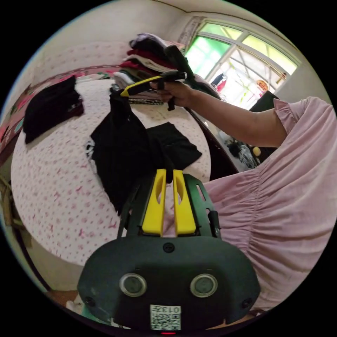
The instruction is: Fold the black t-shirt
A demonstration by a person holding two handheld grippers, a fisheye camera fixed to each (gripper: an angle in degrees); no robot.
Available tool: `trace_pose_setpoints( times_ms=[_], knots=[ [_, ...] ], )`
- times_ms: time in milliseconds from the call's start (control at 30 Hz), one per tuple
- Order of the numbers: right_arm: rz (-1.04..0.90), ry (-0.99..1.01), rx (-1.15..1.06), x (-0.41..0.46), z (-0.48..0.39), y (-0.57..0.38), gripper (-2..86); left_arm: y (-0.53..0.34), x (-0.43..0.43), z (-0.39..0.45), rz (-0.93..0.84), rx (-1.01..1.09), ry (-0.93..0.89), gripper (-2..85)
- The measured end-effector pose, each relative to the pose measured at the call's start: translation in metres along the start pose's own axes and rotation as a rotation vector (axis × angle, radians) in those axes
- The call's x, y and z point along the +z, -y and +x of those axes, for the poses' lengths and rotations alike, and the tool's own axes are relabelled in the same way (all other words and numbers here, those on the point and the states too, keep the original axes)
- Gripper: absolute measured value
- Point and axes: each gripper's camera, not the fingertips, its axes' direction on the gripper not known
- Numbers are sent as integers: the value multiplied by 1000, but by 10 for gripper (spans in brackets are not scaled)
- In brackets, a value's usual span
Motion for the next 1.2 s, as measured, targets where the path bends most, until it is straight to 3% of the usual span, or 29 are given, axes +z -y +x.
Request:
trace_pose_setpoints(
  times_ms=[233,467,967,1200],
  knots=[
    [-10,-34,174,-66,88,-152,8,81,133,79,-99,123,-111,20],
    [-27,23,216,-95,151,-252,7,124,244,127,-247,164,-53,20],
    [-1,55,225,-157,209,-356,11,168,342,171,-326,220,38,24],
    [-7,-67,465,-211,214,-416,21,179,394,164,-369,195,0,49]
  ],
)
